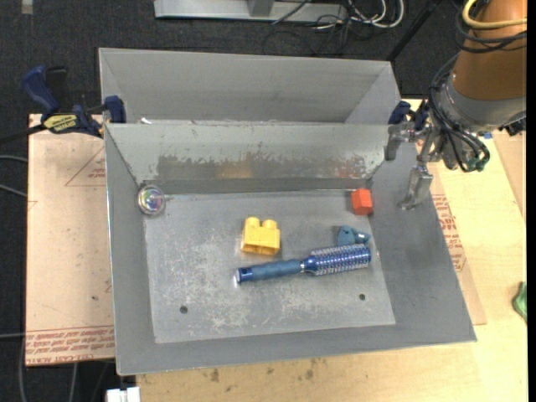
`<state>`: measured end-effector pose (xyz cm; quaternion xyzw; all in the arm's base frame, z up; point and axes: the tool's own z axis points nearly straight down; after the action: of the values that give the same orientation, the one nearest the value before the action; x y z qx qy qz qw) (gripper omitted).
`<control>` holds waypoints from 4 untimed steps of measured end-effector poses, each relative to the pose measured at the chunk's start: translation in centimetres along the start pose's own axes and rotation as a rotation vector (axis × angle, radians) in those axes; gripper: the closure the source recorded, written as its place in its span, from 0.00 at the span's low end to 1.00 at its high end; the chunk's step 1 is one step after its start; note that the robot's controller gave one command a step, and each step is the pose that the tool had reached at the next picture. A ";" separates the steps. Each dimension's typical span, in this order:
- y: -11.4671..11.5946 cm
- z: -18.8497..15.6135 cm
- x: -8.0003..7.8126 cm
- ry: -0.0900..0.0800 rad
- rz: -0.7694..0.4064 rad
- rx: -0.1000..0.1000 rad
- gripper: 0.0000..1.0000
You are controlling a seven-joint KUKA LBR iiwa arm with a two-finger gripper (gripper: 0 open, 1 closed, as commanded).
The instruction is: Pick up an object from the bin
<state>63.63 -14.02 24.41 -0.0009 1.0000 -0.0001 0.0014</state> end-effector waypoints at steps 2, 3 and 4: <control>7.4 17.2 10.8 0.010 -0.220 -0.003 0.00; 7.4 17.0 10.5 0.003 -0.224 -0.001 1.00; 8.0 7.1 13.2 -0.004 -0.276 0.001 1.00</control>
Offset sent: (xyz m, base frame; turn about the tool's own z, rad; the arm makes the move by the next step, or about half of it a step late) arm -0.0344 0.0867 -0.0944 -0.0518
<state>50.44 -6.06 17.29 -0.1386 0.9903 -0.0006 0.0031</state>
